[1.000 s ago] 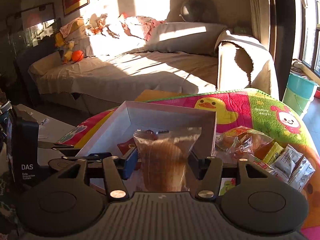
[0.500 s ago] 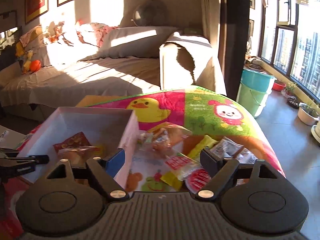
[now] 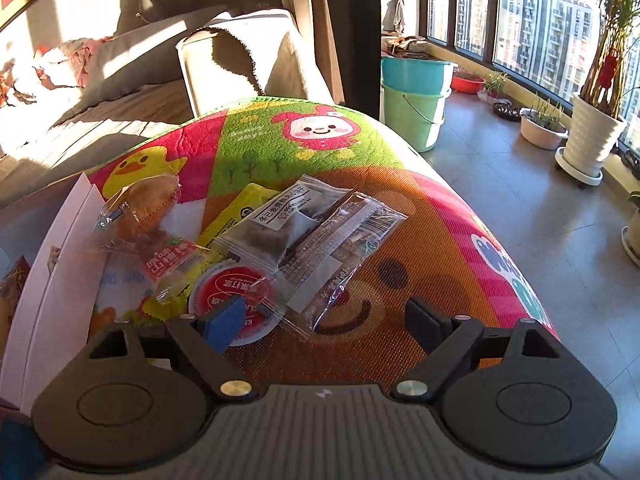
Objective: Organize objects
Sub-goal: 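Reach the right gripper to another bagged bun and grasp it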
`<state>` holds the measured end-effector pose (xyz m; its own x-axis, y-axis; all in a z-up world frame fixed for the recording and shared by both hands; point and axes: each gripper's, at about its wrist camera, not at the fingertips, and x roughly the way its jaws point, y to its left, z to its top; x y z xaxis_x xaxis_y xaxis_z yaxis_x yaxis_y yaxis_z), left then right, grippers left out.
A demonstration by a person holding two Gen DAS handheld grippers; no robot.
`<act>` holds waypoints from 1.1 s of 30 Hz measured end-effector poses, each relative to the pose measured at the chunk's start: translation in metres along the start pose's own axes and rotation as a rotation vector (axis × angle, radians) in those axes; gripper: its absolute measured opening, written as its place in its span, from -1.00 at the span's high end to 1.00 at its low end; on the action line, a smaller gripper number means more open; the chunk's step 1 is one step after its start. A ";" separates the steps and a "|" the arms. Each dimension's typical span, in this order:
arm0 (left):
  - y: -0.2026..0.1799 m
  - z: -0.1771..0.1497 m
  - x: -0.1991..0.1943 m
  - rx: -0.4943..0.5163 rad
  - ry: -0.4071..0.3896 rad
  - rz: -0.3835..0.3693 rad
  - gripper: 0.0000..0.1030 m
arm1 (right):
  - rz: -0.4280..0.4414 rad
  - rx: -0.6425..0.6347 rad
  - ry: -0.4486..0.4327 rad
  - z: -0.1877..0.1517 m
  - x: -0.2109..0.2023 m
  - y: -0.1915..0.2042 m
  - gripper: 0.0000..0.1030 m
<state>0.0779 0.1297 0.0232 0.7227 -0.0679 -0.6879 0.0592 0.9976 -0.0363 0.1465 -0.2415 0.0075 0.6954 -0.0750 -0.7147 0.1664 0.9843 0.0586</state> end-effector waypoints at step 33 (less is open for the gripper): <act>-0.004 0.000 -0.001 0.009 0.010 0.009 0.78 | 0.351 0.075 0.072 0.072 0.040 0.073 0.14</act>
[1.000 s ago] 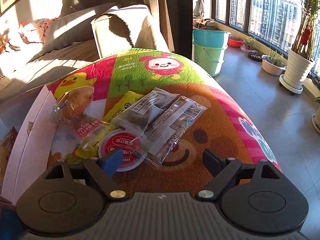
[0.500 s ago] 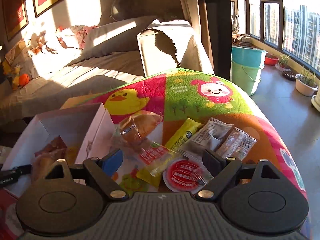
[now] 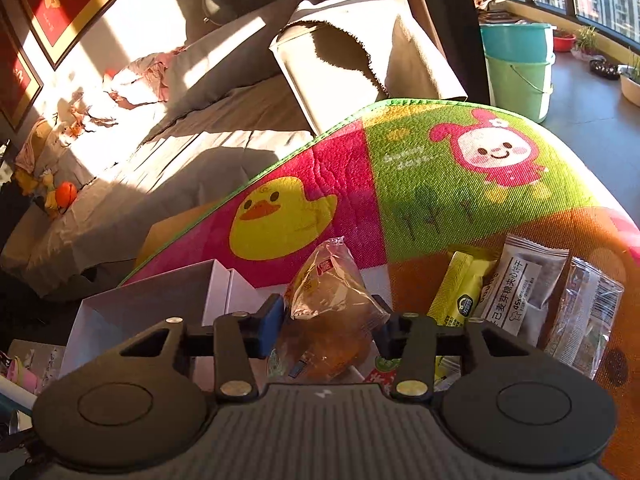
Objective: Organize objects
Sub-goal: 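Reach the right gripper to another bagged bun and grasp it, then lift the bagged bun with the right gripper toward the box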
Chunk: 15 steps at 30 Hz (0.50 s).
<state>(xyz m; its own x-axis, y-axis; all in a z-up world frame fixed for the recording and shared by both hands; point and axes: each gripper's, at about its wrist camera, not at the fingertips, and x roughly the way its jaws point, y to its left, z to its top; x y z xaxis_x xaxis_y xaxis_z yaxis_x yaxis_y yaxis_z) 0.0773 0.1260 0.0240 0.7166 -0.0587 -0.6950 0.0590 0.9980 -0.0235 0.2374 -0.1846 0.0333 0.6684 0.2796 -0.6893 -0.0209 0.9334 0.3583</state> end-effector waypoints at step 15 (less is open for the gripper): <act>0.002 0.000 -0.001 -0.002 -0.004 -0.010 0.77 | -0.056 -0.069 0.066 -0.072 -0.110 -0.028 0.32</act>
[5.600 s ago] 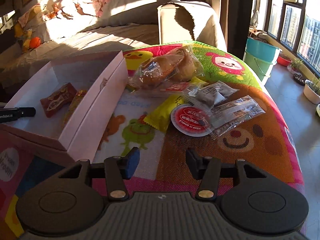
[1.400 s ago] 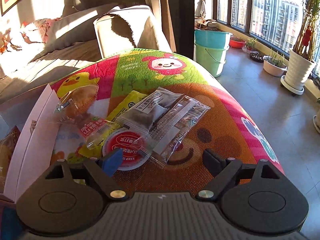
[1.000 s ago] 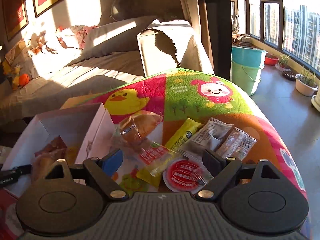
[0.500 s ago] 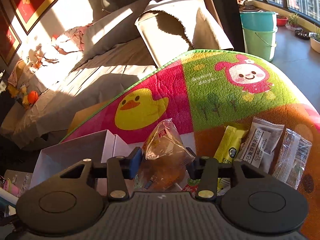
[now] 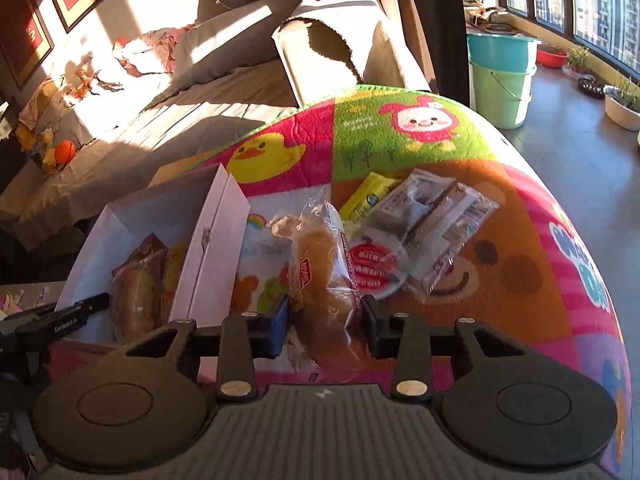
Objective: Organize objects
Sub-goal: 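Lift the bagged bun with the right gripper toward the box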
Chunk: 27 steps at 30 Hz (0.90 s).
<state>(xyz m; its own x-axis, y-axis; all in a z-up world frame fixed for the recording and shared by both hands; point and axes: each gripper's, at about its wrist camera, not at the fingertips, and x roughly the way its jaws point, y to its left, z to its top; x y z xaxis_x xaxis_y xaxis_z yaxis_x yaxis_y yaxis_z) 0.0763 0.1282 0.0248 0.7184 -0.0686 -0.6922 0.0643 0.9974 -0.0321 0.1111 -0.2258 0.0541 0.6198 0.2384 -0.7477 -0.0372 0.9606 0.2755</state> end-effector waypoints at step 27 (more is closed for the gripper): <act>-0.002 0.002 0.000 -0.010 0.001 -0.004 0.76 | -0.367 -0.250 -0.096 -0.040 -0.016 0.013 -0.75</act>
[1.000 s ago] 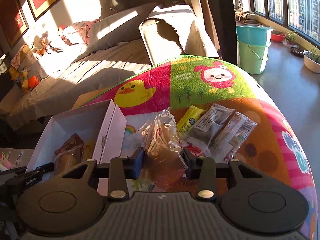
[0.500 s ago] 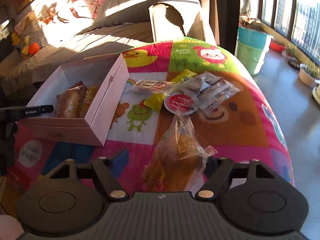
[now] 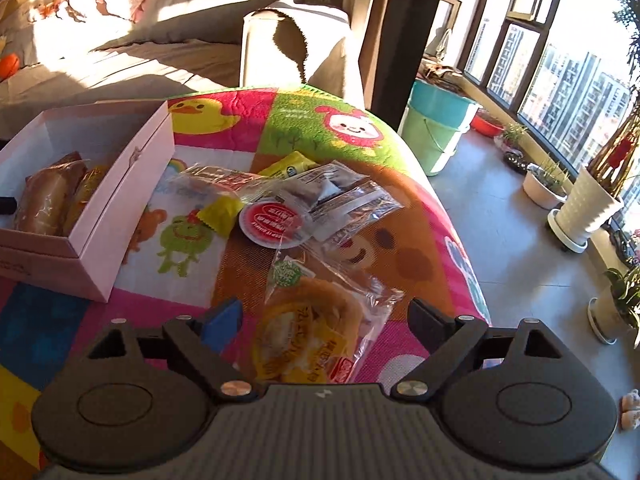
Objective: Organize objects
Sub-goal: 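Lift the bagged bun with the right gripper toward the box, then grasp the yellow-labelled bagged bun with the right gripper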
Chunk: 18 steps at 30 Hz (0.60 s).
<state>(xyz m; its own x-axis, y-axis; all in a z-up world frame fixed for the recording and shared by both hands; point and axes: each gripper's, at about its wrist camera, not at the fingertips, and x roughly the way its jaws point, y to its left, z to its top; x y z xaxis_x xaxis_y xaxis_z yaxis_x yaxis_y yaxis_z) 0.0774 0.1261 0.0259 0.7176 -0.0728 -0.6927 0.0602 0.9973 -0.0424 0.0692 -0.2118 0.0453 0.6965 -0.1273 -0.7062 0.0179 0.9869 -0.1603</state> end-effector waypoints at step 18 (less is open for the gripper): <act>0.001 0.000 -0.001 -0.001 0.001 0.002 0.76 | 0.108 0.191 0.089 -0.003 0.027 -0.009 -0.90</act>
<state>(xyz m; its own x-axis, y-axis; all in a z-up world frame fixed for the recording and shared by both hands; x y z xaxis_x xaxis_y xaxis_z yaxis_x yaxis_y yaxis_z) 0.0771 0.1266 0.0263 0.7169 -0.0710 -0.6935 0.0585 0.9974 -0.0417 0.0856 -0.2245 0.0255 0.6359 -0.0196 -0.7715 0.0880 0.9950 0.0472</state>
